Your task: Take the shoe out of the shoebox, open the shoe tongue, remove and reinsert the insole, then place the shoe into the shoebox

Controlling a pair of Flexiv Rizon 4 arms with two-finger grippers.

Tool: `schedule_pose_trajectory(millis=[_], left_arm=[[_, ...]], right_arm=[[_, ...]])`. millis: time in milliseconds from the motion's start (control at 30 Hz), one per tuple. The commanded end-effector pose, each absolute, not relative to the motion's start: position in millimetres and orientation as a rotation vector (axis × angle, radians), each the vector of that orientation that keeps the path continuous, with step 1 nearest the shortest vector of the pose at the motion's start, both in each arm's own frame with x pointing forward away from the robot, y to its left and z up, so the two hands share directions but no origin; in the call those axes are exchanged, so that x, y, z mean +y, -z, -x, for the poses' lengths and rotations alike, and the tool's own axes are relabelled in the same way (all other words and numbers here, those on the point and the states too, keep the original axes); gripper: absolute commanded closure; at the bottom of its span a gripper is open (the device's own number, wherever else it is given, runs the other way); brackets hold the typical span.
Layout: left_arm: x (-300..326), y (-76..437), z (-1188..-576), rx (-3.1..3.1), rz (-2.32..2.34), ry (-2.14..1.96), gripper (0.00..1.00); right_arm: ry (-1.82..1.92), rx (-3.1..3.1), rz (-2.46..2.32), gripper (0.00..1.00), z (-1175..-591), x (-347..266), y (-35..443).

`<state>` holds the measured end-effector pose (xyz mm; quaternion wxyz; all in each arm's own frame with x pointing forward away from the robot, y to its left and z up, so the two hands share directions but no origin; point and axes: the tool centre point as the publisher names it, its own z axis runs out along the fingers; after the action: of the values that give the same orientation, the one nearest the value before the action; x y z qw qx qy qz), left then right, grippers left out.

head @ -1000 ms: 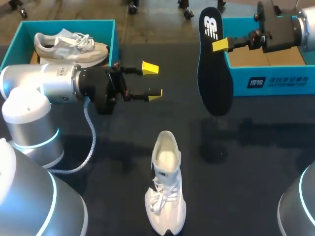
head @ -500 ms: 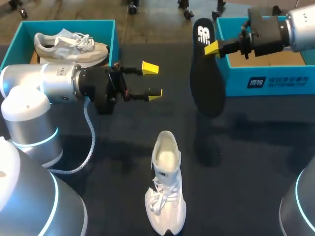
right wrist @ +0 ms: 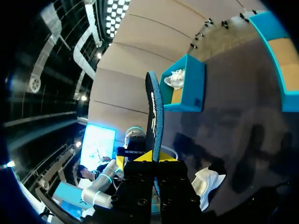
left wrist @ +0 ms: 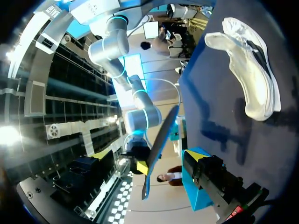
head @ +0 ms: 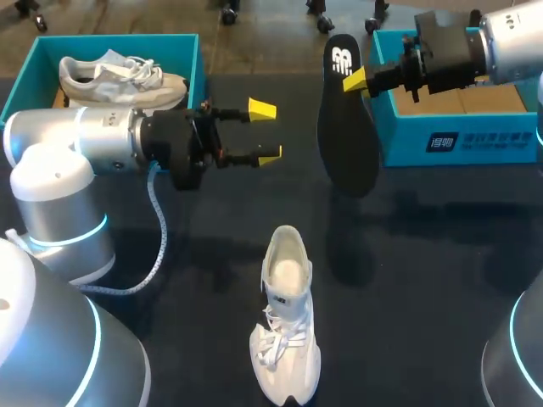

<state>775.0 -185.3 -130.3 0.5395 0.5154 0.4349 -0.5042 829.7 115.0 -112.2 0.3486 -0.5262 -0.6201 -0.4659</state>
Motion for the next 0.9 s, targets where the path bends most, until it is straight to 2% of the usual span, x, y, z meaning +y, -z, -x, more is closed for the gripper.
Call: schedule_pose_trajectory(millis=[33, 900], left_arm=[[-204.1, 138.4, -794.1, 1.017, -1.231, 1.202, 0.0], [-246.8, 146.6, -805.8, 1.063, -1.242, 1.131, 0.0]], right_arm=[[1.175, -1.581, 1.349, 1.0, -841.0, 122.9, 121.3], [1.139, -1.504, 1.367, 1.0, -844.0, 131.6, 128.9]])
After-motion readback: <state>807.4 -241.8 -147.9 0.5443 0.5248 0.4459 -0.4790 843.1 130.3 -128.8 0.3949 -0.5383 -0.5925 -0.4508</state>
